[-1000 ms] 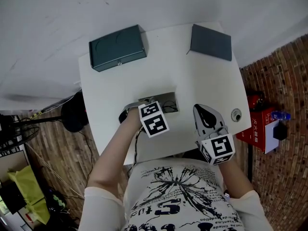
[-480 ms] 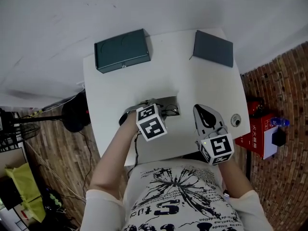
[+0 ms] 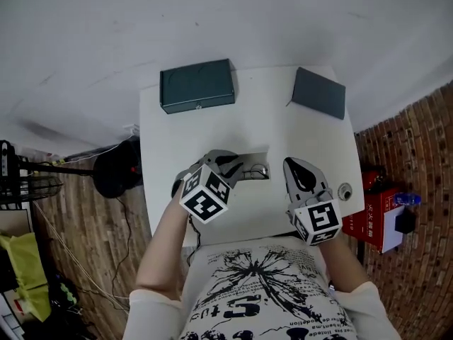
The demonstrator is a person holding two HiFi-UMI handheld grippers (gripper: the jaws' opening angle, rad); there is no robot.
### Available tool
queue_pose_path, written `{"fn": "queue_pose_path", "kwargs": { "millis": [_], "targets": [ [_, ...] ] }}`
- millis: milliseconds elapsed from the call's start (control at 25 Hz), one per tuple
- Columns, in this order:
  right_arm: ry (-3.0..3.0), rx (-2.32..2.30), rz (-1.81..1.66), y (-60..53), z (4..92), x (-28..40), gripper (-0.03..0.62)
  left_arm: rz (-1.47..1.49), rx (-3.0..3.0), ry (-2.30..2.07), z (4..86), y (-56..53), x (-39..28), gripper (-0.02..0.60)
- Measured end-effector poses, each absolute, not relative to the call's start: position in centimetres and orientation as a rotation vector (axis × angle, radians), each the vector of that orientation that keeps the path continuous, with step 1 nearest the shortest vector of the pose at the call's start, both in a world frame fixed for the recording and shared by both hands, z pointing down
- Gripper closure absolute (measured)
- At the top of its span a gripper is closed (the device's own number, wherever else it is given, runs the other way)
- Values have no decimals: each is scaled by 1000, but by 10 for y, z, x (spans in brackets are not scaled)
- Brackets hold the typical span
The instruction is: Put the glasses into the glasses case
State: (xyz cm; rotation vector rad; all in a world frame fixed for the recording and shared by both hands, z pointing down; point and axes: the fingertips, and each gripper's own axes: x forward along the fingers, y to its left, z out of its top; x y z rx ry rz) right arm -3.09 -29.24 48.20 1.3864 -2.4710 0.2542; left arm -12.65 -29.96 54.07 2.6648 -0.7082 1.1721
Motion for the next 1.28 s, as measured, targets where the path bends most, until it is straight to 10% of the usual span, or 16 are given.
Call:
{"fn": "queue_pose_path", "kwargs": {
  "millis": [760,1280],
  "targets": [
    [-2712,1249,-3,-257,393,-83,579,241,2692,-1605,376,-247,-242,566],
    [-2748,1297,-62,-238,378,-81,580,115,2716,-1650,358,-218,-257,566]
  ]
}}
